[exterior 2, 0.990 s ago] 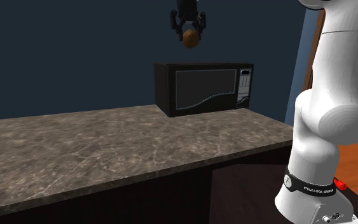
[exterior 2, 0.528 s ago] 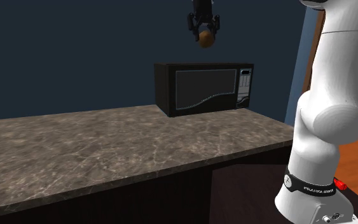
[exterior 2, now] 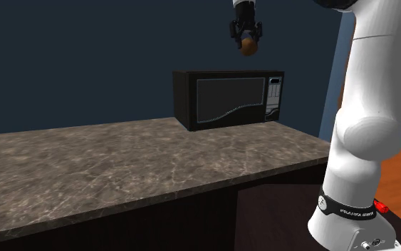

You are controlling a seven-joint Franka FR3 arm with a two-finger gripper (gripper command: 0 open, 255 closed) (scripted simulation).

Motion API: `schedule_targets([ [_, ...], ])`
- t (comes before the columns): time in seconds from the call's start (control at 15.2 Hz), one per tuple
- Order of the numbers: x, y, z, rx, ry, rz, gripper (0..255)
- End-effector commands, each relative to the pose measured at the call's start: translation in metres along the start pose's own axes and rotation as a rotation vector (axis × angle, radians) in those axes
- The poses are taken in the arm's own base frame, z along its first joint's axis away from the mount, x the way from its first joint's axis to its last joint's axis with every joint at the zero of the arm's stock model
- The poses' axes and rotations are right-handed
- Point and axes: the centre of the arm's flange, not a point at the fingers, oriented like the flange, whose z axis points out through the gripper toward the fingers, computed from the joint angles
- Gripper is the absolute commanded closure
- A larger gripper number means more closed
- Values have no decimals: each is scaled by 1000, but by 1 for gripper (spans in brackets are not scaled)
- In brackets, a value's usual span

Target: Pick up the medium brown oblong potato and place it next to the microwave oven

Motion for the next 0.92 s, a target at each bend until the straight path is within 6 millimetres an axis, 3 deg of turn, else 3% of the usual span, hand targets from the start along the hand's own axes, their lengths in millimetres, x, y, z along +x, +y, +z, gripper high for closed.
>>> schedule_targets([
  [0.0,8,25,-2,-1,0,-2,255],
  [0.79,59,175,-12,-1,0,-2,255],
  [0.86,61,175,-7,-1,0,-2,255],
])
